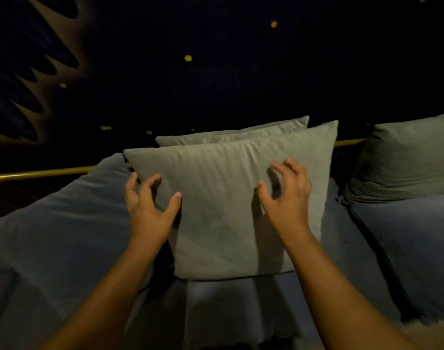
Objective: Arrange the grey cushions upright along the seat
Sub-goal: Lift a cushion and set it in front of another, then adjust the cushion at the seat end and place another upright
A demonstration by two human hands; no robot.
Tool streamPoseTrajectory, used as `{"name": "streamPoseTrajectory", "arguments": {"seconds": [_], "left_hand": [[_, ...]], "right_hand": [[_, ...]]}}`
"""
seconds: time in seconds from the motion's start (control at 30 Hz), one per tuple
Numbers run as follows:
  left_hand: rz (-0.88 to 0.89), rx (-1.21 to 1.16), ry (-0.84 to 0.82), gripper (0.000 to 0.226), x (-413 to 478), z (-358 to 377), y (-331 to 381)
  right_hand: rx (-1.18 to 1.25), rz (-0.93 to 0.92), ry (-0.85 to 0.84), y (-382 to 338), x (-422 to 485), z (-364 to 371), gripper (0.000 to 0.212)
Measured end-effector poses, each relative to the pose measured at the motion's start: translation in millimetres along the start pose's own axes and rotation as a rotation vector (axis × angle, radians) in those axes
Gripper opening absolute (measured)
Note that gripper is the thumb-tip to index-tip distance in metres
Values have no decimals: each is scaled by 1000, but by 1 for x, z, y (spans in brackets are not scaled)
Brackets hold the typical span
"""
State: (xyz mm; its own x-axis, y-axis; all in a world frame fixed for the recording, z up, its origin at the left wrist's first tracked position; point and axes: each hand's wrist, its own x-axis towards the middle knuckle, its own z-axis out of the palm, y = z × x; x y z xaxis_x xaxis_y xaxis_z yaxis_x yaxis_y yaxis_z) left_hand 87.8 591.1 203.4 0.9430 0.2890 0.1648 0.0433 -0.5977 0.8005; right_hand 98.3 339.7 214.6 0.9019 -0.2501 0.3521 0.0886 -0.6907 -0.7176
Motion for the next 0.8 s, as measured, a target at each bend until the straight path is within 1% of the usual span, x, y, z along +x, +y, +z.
{"name": "streamPoseTrajectory", "arguments": {"seconds": [0.07, 0.13, 0.2, 0.27, 0.37, 0.47, 0.53, 0.6, 0.7, 0.73, 0.77, 0.8], "left_hand": [[45, 33, -12, 46, 0, -23, -9], [80, 27, -43, 37, -2, -47, -28], [48, -4, -60, 29, -8, -72, -54], [-26, -42, -42, 24, -11, -99, -83], [-168, -73, -36, 21, -6, -138, -130], [-343, -32, -46, 23, 6, -175, -185], [-415, 9, -96, 32, 14, -197, -223], [-447, 72, -172, 40, 21, -213, -265], [-500, 172, -330, 32, 29, -227, -330], [-531, 208, -391, 32, 32, -228, -353], [-579, 237, -445, 37, 33, -227, -382], [-653, 237, -455, 46, 32, -221, -424]], "right_hand": [[44, -124, -48, -28, -14, 22, 36], [89, -227, -119, -59, -32, 49, 29], [151, -271, -243, -90, -52, 81, 32], [206, -285, -356, -118, -73, 116, 38], [194, -239, -531, -146, -98, 173, 41], [32, -161, -713, -156, -117, 232, 38], [-71, -89, -801, -159, -127, 268, 34], [-145, -20, -843, -162, -132, 303, 33], [-274, 87, -910, -158, -129, 346, 35], [-302, 120, -908, -154, -125, 358, 36], [-318, 163, -889, -149, -120, 369, 36], [-328, 213, -861, -145, -114, 379, 36]]}}
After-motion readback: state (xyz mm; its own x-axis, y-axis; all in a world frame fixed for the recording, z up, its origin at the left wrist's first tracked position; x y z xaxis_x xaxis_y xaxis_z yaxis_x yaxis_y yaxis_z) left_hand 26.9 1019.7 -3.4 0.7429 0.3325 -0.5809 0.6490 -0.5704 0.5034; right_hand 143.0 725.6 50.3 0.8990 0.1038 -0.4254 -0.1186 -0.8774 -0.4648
